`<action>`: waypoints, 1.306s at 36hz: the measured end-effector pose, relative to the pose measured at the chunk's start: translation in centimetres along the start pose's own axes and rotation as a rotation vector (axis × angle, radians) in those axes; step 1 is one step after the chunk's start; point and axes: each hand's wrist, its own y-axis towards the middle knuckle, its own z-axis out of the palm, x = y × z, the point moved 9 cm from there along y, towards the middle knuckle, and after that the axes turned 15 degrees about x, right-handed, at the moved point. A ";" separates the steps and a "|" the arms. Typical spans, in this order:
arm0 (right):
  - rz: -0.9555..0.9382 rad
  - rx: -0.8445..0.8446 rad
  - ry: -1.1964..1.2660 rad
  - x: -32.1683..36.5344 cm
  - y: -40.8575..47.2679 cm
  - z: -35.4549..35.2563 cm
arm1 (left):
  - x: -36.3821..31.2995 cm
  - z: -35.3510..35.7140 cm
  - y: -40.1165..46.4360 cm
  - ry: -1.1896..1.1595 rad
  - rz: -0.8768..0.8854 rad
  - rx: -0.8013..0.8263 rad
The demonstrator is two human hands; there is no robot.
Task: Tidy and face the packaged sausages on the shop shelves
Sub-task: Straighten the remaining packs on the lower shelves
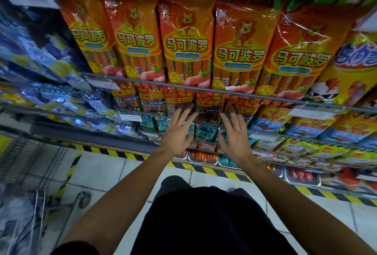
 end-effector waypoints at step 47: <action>0.343 0.180 -0.002 11.6 6.1 4.3 | 11.4 -5.5 -3.3 0.223 -0.002 -0.030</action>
